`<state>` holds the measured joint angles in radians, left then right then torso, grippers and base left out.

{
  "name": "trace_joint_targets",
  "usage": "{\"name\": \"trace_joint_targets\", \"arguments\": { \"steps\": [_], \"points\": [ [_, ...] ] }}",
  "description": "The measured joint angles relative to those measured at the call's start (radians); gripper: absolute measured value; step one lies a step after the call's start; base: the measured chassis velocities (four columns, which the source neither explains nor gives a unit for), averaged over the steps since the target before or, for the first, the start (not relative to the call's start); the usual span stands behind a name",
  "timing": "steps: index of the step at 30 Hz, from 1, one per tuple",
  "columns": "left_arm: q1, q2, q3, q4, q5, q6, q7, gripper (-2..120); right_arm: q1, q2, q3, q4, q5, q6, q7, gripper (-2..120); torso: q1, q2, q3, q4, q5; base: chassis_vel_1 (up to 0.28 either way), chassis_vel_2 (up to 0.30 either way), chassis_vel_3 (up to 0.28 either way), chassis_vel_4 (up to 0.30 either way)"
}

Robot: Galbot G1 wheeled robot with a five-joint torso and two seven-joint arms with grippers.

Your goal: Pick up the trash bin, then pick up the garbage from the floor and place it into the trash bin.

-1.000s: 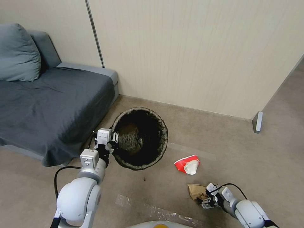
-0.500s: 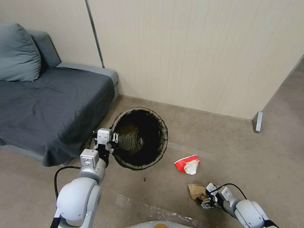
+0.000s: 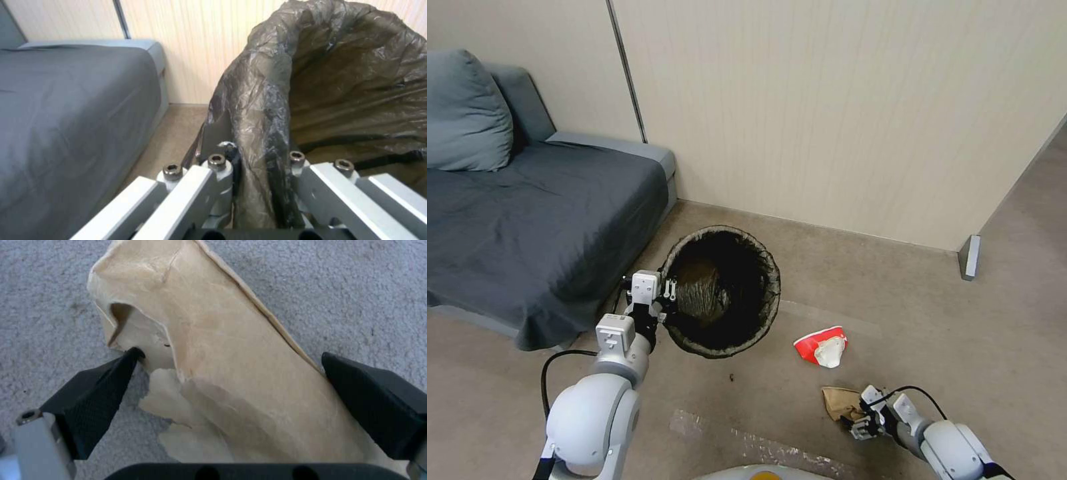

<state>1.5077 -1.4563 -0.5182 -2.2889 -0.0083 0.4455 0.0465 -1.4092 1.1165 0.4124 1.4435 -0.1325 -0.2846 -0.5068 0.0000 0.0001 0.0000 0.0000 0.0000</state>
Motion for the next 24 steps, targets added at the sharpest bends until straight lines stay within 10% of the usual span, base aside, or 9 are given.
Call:
{"name": "trace_joint_targets", "arguments": {
  "steps": [24],
  "points": [
    [0.009,0.019,-0.008,-0.009,0.004,0.026,0.052,5,-0.095,-0.035,0.065,0.124,0.061,0.022,0.024,100,0.0,0.0,0.0,0.0001,-0.0008,0.0,0.0,0.0,0.0]
  ]
}}
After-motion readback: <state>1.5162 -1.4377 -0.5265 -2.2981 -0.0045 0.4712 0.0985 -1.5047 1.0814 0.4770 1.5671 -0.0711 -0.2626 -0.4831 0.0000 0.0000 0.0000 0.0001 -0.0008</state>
